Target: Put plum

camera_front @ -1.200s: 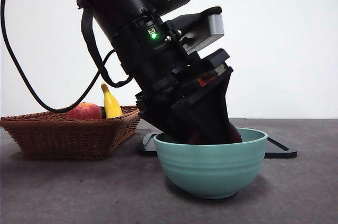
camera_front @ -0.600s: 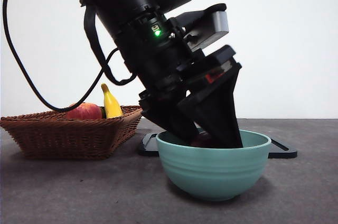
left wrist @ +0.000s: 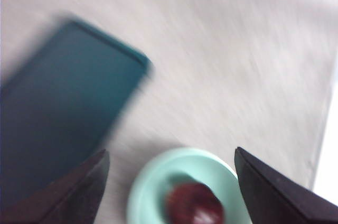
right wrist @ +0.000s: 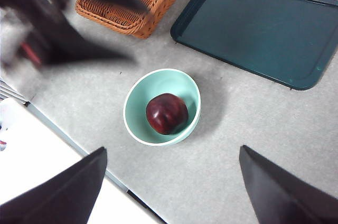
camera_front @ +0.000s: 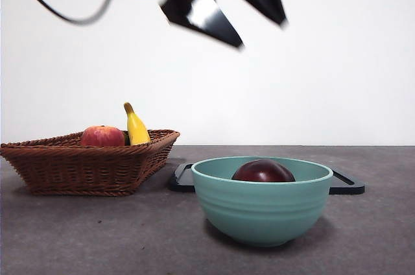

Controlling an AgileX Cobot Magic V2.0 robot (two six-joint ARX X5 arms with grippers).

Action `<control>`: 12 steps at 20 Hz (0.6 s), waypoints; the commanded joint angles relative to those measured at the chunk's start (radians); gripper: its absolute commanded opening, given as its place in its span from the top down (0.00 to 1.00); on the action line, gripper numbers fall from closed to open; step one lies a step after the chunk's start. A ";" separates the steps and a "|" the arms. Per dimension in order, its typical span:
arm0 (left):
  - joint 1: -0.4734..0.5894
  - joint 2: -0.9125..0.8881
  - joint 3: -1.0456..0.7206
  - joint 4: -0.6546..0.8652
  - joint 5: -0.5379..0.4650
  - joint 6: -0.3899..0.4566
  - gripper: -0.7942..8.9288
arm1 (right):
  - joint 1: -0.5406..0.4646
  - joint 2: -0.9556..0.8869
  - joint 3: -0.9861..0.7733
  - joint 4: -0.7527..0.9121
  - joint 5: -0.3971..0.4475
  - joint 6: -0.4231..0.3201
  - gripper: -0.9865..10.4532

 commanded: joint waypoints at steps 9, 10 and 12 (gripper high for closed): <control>0.317 -0.351 0.017 -0.249 0.012 -0.025 0.53 | 0.004 0.006 0.019 0.019 0.006 -0.003 0.56; 0.338 -0.375 0.002 -0.282 0.042 -0.024 0.53 | 0.004 0.006 0.019 0.021 0.006 -0.003 0.56; 0.366 -0.430 -0.065 -0.311 0.119 -0.026 0.53 | 0.004 0.007 0.019 0.026 0.006 -0.003 0.56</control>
